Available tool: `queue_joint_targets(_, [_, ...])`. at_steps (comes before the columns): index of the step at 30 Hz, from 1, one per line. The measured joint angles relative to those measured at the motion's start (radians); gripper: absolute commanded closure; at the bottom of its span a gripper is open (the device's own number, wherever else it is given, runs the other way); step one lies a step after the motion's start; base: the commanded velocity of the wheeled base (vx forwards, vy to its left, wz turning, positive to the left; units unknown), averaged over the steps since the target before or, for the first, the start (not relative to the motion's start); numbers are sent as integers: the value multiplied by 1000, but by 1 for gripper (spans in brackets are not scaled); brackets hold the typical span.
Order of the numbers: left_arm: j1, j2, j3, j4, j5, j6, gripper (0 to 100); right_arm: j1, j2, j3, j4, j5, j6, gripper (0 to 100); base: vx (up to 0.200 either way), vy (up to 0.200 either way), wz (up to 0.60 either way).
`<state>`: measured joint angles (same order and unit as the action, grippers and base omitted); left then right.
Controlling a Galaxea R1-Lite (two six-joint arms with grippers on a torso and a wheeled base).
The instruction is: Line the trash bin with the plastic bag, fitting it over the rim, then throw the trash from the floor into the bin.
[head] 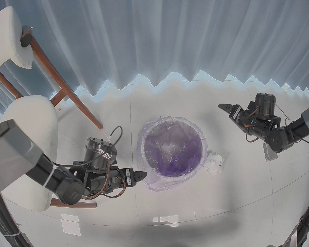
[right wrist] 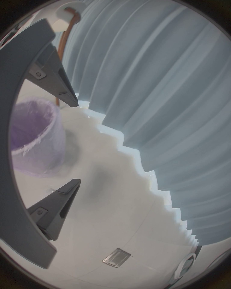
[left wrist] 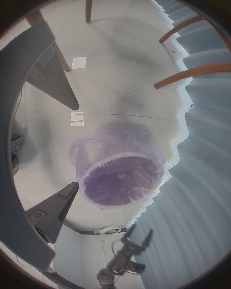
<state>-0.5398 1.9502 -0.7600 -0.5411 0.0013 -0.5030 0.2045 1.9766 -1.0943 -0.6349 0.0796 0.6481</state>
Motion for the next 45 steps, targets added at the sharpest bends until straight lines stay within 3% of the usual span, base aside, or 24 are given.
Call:
queue_joint_targets(10, [13,218,-99,-106,17,60,0,-65,-143,-31,13,5,44,0,0,0,0])
queue_joint_targets(30, [127,538,-489,-88,21,66,0,-114,-264,-37,77,16,80,0,0,0,0])
queue_joint_targets(45, [195,672,-618,-51,47,65,0,-135,-325,5,119,13,80,0,0,0,0])
